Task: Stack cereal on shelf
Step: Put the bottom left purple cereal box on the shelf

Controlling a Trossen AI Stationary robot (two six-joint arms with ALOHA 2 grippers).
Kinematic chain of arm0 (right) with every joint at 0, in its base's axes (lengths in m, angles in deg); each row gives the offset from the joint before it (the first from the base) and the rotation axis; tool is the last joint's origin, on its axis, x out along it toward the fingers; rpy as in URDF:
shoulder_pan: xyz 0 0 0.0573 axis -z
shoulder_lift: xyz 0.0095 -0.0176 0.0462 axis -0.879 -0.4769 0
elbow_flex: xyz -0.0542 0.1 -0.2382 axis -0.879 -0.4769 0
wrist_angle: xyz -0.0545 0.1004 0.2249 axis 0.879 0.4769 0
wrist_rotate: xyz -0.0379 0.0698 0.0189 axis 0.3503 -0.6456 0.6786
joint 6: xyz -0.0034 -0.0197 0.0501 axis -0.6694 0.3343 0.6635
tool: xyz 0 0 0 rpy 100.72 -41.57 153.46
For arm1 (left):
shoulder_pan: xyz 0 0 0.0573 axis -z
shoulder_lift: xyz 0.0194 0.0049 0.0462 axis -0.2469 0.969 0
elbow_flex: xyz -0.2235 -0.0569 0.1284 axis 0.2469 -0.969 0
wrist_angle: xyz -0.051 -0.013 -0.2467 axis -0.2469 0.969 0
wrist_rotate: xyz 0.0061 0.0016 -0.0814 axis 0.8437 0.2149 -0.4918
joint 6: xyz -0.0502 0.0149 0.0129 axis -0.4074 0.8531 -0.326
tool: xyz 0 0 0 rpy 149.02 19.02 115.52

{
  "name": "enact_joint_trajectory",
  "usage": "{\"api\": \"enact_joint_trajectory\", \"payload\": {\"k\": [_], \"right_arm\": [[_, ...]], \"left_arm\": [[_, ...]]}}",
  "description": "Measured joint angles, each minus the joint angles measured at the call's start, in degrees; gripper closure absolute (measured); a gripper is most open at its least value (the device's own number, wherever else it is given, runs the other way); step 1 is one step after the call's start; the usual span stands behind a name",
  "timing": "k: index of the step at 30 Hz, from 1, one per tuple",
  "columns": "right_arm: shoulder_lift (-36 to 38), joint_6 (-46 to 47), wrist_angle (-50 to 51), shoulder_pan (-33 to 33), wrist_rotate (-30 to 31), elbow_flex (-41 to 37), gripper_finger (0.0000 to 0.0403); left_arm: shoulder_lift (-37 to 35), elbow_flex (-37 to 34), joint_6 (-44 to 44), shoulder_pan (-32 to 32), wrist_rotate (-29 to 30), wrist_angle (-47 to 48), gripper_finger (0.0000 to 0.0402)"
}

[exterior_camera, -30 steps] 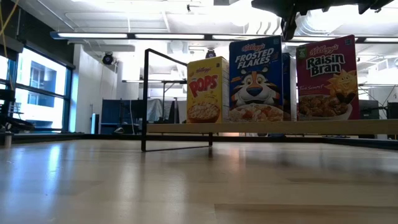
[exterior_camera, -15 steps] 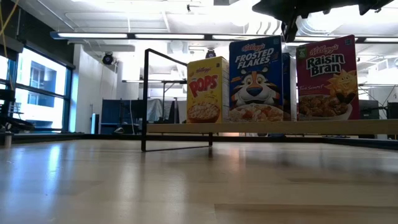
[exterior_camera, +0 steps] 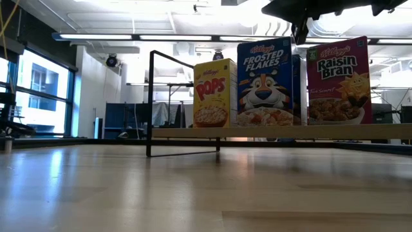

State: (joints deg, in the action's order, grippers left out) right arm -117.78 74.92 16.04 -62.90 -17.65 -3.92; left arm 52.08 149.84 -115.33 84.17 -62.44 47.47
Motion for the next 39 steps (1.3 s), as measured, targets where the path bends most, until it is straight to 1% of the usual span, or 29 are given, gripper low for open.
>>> {"api": "enact_joint_trajectory", "payload": {"k": [5,13,17,21,32,35,39], "right_arm": [[0.0,0.0,1.1,0.0,0.0,0.0,0.0403],[0.0,0.0,1.1,0.0,0.2,0.0,0.0403],[0.0,0.0,1.1,0.0,0.2,0.0,0.0403],[0.0,0.0,1.1,0.0,0.1,0.0,0.0403],[0.0,0.1,0.9,0.0,0.1,0.0,0.0403],[0.0,0.1,0.9,0.0,0.1,0.0,0.0403],[0.0,0.2,0.9,0.0,0.1,0.0,0.0403]], "left_arm": [[0.2,-1.9,-0.7,0.0,-1.2,-0.9,0.009],[0.5,-2.0,0.3,0.0,-0.8,-0.1,0.009],[2.5,-2.0,-0.3,0.0,-1.5,-0.4,0.009],[4.8,-2.0,-0.1,0.0,-3.9,-2.8,0.009],[8.1,-2.1,-3.7,0.0,-4.3,-3.4,0.009],[8.1,-2.1,-3.7,0.1,-4.6,-3.4,0.0102],[8.0,-2.1,-2.7,0.0,-6.9,-3.4,0.0141]]}}
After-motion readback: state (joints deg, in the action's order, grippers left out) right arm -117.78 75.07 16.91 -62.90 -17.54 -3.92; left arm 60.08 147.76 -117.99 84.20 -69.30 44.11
